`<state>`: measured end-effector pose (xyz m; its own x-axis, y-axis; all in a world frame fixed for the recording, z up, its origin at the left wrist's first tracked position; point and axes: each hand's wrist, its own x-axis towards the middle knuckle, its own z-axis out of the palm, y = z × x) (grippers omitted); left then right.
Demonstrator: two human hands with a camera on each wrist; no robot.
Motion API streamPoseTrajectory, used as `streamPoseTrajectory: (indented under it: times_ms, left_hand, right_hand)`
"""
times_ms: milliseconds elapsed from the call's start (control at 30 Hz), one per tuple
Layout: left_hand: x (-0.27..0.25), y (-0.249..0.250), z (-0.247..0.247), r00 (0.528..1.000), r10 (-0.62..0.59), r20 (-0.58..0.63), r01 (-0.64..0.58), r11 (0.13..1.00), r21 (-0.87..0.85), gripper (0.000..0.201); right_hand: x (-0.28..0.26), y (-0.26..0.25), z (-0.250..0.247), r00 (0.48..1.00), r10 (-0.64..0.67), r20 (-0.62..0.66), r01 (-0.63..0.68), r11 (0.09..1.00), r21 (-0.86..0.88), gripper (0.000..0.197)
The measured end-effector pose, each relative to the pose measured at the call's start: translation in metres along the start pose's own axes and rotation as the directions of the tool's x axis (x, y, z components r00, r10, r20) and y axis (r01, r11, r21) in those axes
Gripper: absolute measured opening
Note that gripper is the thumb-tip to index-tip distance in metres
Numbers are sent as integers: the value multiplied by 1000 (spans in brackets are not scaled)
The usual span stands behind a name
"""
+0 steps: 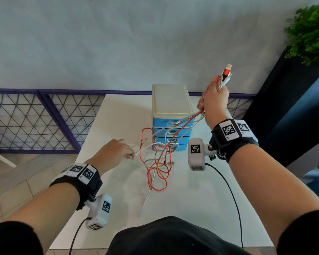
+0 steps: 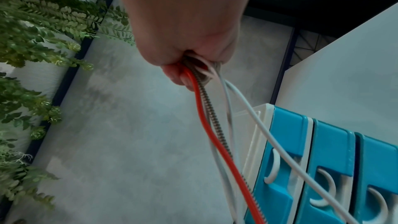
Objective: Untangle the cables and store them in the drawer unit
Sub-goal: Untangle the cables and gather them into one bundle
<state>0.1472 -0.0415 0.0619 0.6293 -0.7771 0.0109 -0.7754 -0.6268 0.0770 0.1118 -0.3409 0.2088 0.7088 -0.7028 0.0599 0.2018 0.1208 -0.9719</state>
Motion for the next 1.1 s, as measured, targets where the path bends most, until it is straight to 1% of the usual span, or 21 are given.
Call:
streamPoseTrajectory:
  times_ms: [67,133,200,267,333,400,467,500,567,600,633,667,700,733,767,833,900,967,1033,1067,1100]
  left_hand:
    - [-3,-1,11,998,12,63,-15,999,40,24]
    - [-4,0,19,987,-36,155,20,995,101,25]
    - [-7,-1,27,966,-132,220,115,990,87,24]
    - [-9,1,30,931,-230,283,225,973,49,24]
    - [-9,5,31,896,-286,341,289,956,43,24]
    - [-9,11,33,862,-350,367,366,930,29,24]
    - [-7,14,34,846,-392,362,422,907,-4,19]
    - [-5,15,35,853,-384,354,428,902,-51,15]
    - [1,21,32,892,-314,326,396,890,-227,20]
    - [5,26,29,896,-288,337,397,860,-320,20]
    - [8,32,23,907,-265,327,385,837,-388,12]
    - [12,37,16,912,-259,320,384,813,-438,14]
    - [16,41,9,920,-250,303,378,776,-505,16]
    - [19,46,1,933,-231,277,354,733,-580,10]
    - [21,49,-9,944,-215,250,327,703,-632,10]
    - [27,54,-29,967,-186,175,255,688,-679,18]
    - [34,56,-45,981,-179,72,175,675,-716,20]
    - [42,58,-53,972,-230,-41,126,666,-735,20]
    - [51,65,-61,954,-261,-147,76,687,-722,23]
    - [55,71,-67,950,-261,-171,53,675,-736,25]
    - [60,78,-72,954,-256,-156,46,640,-767,29]
  right_hand:
    - [0,-1,0,1000,3,4,-3,1000,8,36]
    - [-1,0,0,1000,17,12,-18,1000,20,37]
    - [-3,2,-1,999,32,13,-32,999,23,36]
    - [-4,4,-2,999,37,11,-37,999,22,36]
    - [-7,5,-2,999,40,11,-41,999,27,37]
    - [-10,6,0,999,50,14,-50,998,31,38]
    - [-12,6,2,998,58,20,-58,998,27,38]
    - [-12,6,2,998,61,25,-61,998,27,38]
    - [-12,5,4,996,71,46,-73,996,46,38]
    - [-12,5,5,995,80,66,-84,995,61,39]
    - [-12,6,5,992,90,94,-97,993,70,39]
    - [-13,7,6,987,99,126,-109,992,71,38]
    - [-15,8,6,981,108,161,-119,991,66,38]
    - [-16,9,7,973,116,198,-130,990,62,37]
    - [-18,11,7,964,123,236,-141,988,61,37]
    - [-21,12,8,942,135,307,-160,985,57,37]
    - [-23,11,9,915,151,375,-184,981,54,37]
    - [-28,10,11,873,169,458,-211,977,41,36]
    - [-34,11,12,818,189,544,-234,972,15,36]
    - [-38,11,13,791,201,578,-248,969,3,36]
    - [-41,12,14,770,210,602,-261,965,-3,36]
